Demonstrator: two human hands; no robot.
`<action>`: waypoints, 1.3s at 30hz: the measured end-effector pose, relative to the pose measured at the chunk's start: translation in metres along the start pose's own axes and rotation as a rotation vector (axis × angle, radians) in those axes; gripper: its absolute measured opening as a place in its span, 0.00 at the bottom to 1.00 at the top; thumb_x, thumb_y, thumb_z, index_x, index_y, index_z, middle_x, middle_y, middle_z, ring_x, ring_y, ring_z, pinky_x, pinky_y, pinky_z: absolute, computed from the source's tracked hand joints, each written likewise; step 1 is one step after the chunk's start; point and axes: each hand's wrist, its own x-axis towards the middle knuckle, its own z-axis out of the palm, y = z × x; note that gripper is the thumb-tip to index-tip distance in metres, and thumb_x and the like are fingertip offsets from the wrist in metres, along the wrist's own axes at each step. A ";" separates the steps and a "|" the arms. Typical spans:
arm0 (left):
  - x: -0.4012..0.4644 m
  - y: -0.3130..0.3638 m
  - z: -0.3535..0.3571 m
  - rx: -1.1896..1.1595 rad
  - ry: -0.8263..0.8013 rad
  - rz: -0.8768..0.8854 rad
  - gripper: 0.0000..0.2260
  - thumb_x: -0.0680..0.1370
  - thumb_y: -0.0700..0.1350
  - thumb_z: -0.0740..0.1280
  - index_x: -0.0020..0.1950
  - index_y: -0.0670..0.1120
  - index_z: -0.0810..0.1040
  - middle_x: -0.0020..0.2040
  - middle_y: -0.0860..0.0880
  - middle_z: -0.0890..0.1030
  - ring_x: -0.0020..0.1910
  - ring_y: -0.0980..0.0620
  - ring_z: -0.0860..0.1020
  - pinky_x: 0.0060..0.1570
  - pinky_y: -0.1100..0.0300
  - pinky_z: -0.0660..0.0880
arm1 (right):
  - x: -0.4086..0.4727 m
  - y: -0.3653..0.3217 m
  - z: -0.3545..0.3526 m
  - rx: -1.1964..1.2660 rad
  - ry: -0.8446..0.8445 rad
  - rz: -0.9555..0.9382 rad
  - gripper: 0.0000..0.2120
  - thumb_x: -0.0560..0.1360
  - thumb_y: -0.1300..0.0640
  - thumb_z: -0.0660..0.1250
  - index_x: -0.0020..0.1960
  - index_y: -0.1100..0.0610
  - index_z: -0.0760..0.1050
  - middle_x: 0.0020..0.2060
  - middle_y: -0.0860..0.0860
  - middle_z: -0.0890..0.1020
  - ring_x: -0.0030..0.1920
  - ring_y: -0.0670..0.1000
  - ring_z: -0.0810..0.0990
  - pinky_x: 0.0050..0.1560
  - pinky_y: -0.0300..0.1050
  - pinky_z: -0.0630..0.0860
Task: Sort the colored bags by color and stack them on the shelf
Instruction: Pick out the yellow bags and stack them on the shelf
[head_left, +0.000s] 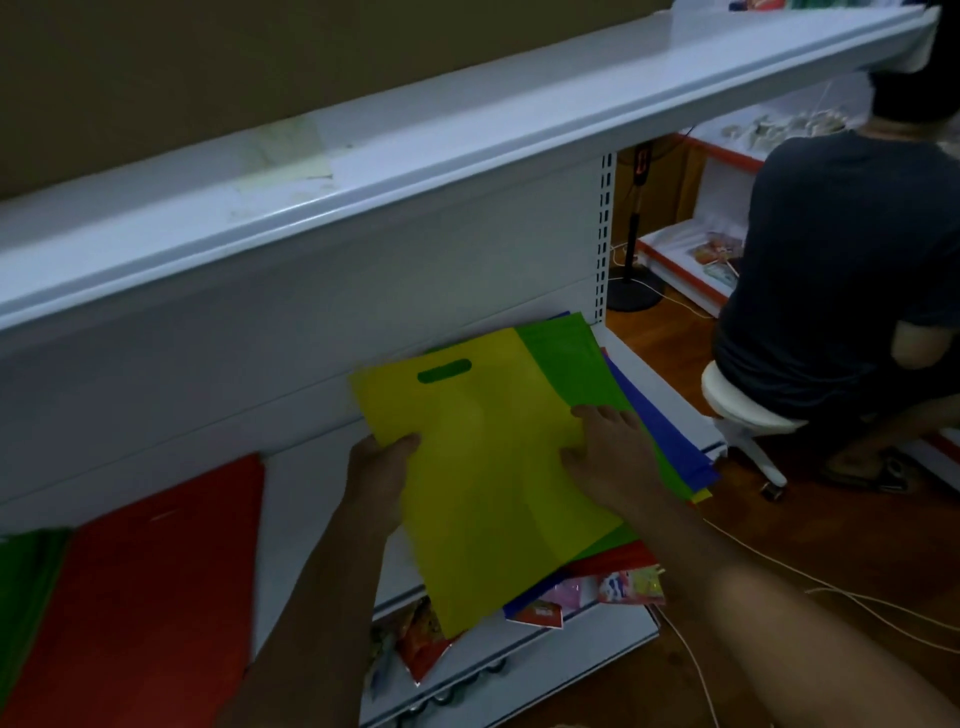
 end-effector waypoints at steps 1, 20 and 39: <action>-0.005 0.004 -0.002 -0.014 -0.047 0.017 0.11 0.78 0.40 0.67 0.60 0.44 0.78 0.56 0.42 0.81 0.53 0.40 0.80 0.56 0.39 0.75 | 0.000 -0.001 0.000 0.024 0.003 -0.005 0.31 0.77 0.46 0.65 0.76 0.55 0.60 0.72 0.55 0.68 0.72 0.58 0.63 0.72 0.52 0.60; -0.074 0.061 -0.258 0.114 0.065 0.424 0.21 0.77 0.33 0.66 0.67 0.50 0.72 0.57 0.48 0.79 0.50 0.51 0.80 0.44 0.56 0.78 | -0.081 -0.224 0.023 0.567 -0.005 -0.314 0.31 0.75 0.68 0.64 0.74 0.50 0.64 0.70 0.50 0.71 0.48 0.47 0.76 0.45 0.37 0.71; -0.124 0.034 -0.669 0.292 0.514 0.321 0.28 0.77 0.33 0.64 0.75 0.49 0.64 0.65 0.49 0.75 0.57 0.45 0.78 0.57 0.45 0.77 | -0.200 -0.572 0.191 0.493 -0.281 -0.566 0.25 0.77 0.65 0.64 0.73 0.56 0.67 0.73 0.54 0.67 0.66 0.57 0.73 0.54 0.40 0.70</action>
